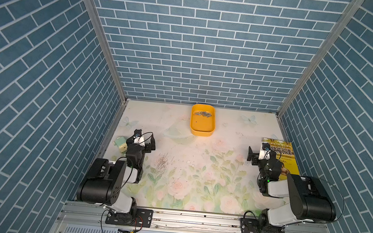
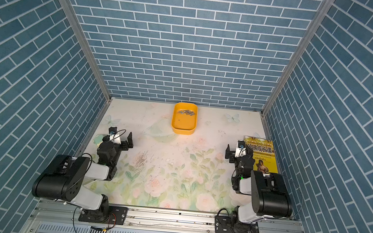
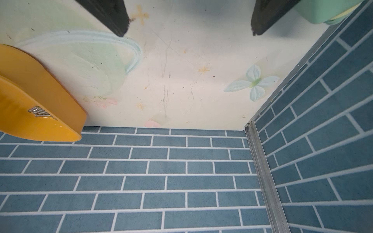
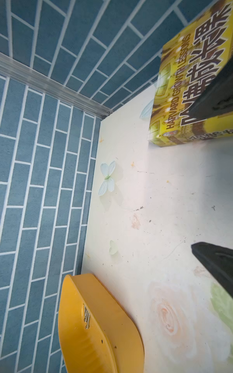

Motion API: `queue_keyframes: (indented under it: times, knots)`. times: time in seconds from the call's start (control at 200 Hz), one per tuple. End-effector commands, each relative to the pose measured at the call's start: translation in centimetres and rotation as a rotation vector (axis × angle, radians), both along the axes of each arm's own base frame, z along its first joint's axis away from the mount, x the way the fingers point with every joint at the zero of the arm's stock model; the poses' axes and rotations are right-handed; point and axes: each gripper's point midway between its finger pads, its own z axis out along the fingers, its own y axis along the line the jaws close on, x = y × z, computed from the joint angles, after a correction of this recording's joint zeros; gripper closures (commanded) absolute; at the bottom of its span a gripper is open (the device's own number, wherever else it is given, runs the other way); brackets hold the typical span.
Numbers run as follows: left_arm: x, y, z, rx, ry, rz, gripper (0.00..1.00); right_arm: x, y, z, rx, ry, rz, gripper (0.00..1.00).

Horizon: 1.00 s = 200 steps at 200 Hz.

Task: Take out the screws from the storage box
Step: Move the storage box to the center of the board.

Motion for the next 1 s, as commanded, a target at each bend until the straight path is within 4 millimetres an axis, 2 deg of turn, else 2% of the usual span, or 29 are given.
queue_keyframes:
  times: [0.0,0.815,0.91,0.93,0.935,0.955,0.995]
  knots:
    - [0.5,0.0,0.9,0.01,-0.029,0.001,0.0,0.7,0.1,1.0,0.026,-0.034,-0.004,0.0]
    - [0.5,-0.1,0.9,0.008,-0.03,0.002,0.0,0.6,0.1,1.0,0.028,-0.035,-0.004,0.0]
    - [0.4,0.0,0.9,0.009,-0.032,0.003,0.0,0.8,0.3,2.2,-0.008,-0.05,-0.044,0.0]
    - [0.6,-0.2,1.4,0.011,-0.042,-0.006,0.0,1.1,0.1,2.7,-0.016,-0.045,-0.074,0.0]
    - [0.7,-0.3,1.4,0.013,-0.039,-0.01,0.0,1.1,-0.1,2.3,-0.022,-0.019,-0.086,0.0]
    - [1.4,-0.7,1.5,0.022,-0.007,-0.033,0.0,1.4,-0.2,3.2,-0.027,-0.024,-0.116,0.0]
    - [3.5,-1.8,2.4,0.052,0.07,-0.068,0.0,1.9,-0.4,4.3,-0.023,0.003,-0.156,0.0]
